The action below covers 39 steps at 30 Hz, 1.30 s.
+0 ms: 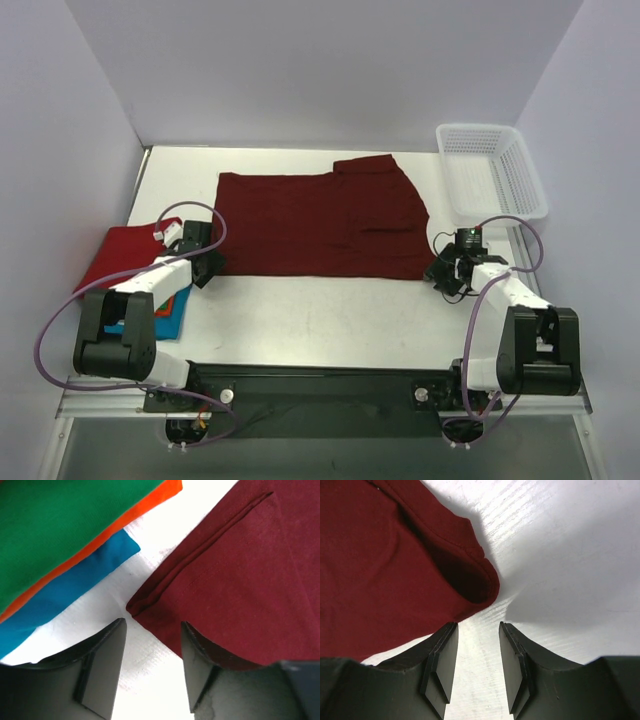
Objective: Fold and stack the t-shirts
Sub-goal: Fold the flattened tshirt in 1/3 of the way
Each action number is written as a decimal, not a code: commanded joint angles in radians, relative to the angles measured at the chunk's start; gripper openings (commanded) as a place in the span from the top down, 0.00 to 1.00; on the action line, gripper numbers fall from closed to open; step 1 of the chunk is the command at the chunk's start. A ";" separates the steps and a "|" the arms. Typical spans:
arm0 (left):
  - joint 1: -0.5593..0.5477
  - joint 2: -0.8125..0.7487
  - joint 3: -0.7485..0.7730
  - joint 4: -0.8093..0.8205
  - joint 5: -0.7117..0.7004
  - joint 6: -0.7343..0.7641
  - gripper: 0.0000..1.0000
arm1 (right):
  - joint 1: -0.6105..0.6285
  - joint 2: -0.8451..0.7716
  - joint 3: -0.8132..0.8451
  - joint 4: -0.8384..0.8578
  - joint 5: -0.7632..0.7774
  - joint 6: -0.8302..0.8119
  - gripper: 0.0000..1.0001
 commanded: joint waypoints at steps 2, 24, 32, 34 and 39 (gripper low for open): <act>0.005 0.020 0.002 0.047 -0.007 0.004 0.45 | -0.007 0.016 -0.008 0.019 0.012 -0.004 0.61; 0.005 -0.014 -0.001 0.010 -0.024 0.016 0.95 | -0.042 0.079 -0.009 0.122 0.014 0.016 0.68; 0.005 -0.043 0.012 -0.068 -0.045 0.011 1.00 | -0.060 0.052 -0.017 0.066 -0.024 0.019 1.00; 0.005 -0.063 0.013 -0.129 -0.068 0.004 1.00 | -0.085 0.007 -0.032 0.044 -0.056 0.021 1.00; 0.005 -0.155 0.002 -0.251 -0.131 -0.048 1.00 | -0.132 -0.117 -0.055 -0.075 -0.087 0.027 1.00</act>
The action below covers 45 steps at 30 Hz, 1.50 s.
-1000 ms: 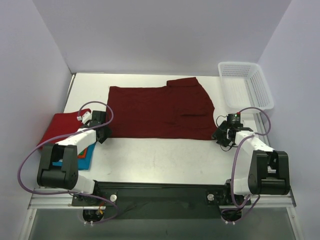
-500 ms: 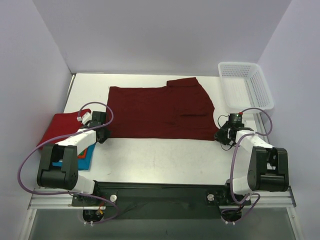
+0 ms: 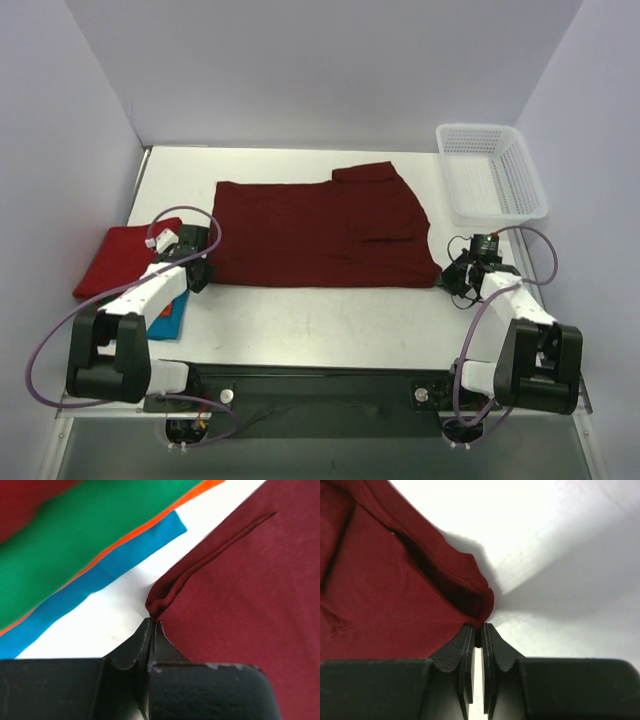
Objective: Fold and stack the t-shirts
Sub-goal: Fold the flattened tshirt in 1/3 of the way
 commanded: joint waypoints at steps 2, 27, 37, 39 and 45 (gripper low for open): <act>0.005 -0.120 0.000 -0.152 -0.082 -0.062 1.00 | -0.036 -0.107 -0.006 -0.197 -0.020 0.005 1.00; 0.000 -0.676 -0.170 -0.477 -0.019 -0.198 0.45 | -0.088 -0.594 -0.008 -0.791 0.121 0.142 0.51; -0.002 -0.636 -0.072 -0.379 0.045 -0.065 0.22 | -0.029 -0.532 0.017 -0.543 -0.031 -0.042 0.44; -0.006 -0.611 -0.050 -0.345 0.067 -0.030 0.22 | 0.049 -0.488 0.017 -0.442 -0.022 -0.030 0.45; -0.055 -0.527 -0.001 -0.293 0.076 0.032 0.23 | 0.422 -0.187 0.182 -0.336 0.273 0.011 0.56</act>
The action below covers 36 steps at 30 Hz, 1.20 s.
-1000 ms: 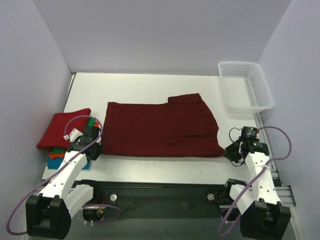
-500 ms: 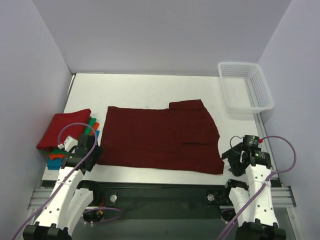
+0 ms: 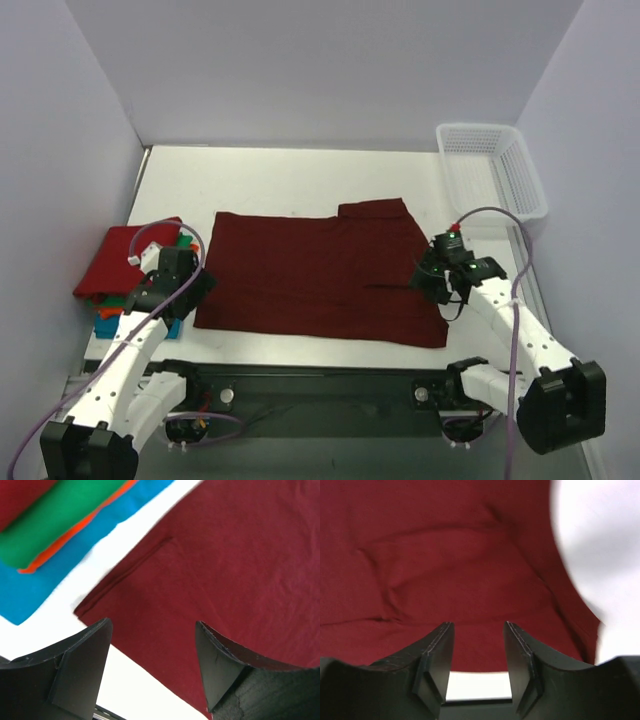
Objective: Fold and stack the t-shirts
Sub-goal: Fold the flattened tshirt in 1/3 of the way, then grap the side of the flattened tshirt furthest away from the robot with both arms
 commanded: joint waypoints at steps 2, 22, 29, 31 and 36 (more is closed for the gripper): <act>-0.042 0.029 0.060 0.088 0.019 0.075 0.23 | 0.169 0.245 0.172 0.131 0.183 -0.004 0.58; -0.068 0.035 0.068 0.121 0.058 0.142 0.24 | 0.439 0.815 0.633 0.084 0.369 0.018 0.69; -0.068 0.043 0.057 0.137 0.066 0.141 0.24 | 0.453 0.852 0.630 0.073 0.366 0.033 0.69; -0.068 0.046 0.056 0.138 0.066 0.142 0.24 | 0.458 0.860 0.628 0.071 0.367 0.036 0.69; -0.068 0.046 0.053 0.146 0.069 0.142 0.24 | 0.474 0.874 0.622 0.067 0.375 0.048 0.69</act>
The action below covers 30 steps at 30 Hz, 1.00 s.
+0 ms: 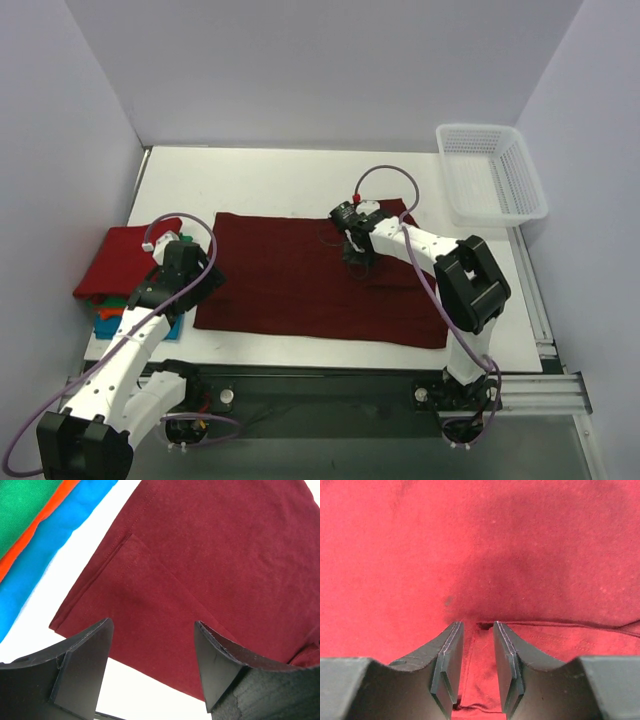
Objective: Fold and stack the t-shirts
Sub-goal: Grap the side of the flattened tshirt furthest away from the robot with both arms
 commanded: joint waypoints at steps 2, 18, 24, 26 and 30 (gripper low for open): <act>-0.005 -0.001 0.029 0.044 0.005 0.013 0.24 | 0.014 0.012 0.013 -0.049 0.049 0.034 0.69; -0.004 0.008 0.012 0.064 0.008 0.018 0.24 | 0.021 0.050 0.019 -0.060 0.058 0.045 0.71; -0.004 0.007 0.004 0.069 0.010 0.016 0.24 | 0.034 0.030 0.014 -0.063 0.082 0.048 0.85; -0.004 0.010 0.001 0.072 0.010 0.016 0.24 | 0.040 0.017 0.016 -0.063 0.092 0.048 0.89; -0.004 0.014 -0.003 0.077 0.010 0.016 0.24 | 0.060 0.001 0.025 -0.062 0.115 0.035 0.90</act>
